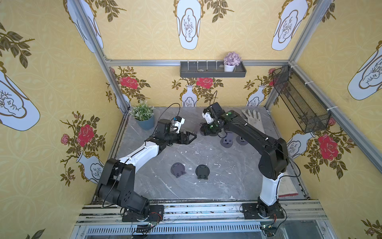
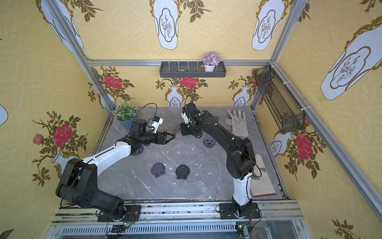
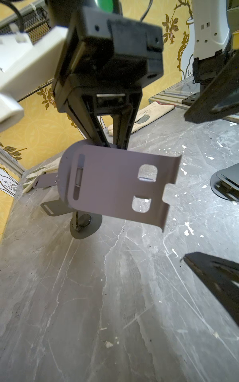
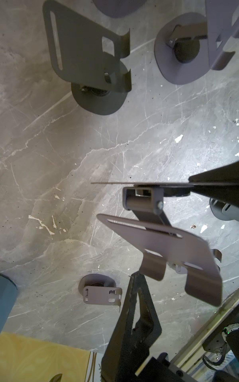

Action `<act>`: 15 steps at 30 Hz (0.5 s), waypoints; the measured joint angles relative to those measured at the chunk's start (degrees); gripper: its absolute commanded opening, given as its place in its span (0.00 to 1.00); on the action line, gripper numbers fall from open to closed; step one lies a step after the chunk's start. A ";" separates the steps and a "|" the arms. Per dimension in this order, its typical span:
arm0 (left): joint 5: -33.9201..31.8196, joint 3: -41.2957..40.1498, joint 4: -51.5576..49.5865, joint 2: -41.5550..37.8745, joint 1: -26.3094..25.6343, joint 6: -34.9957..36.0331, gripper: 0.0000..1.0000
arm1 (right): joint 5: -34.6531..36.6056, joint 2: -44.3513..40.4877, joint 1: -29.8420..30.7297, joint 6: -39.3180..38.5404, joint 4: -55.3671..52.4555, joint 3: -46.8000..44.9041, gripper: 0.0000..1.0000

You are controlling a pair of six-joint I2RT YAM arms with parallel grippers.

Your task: Open the phone stand

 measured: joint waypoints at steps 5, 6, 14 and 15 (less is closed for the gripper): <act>2.51 0.00 2.27 0.33 0.00 -0.11 0.99 | -0.28 -0.98 0.48 -1.68 0.55 -1.03 0.00; 3.06 0.09 2.93 0.70 0.02 -0.15 0.99 | -0.33 -1.16 0.50 -2.23 0.63 -1.31 0.00; 5.73 3.39 5.44 4.61 0.02 -1.03 1.00 | -0.39 -1.97 1.29 -3.72 0.59 -1.99 0.00; 5.79 3.87 5.46 5.18 0.02 -1.05 1.00 | -0.42 -2.08 1.33 -3.72 0.61 -2.10 0.00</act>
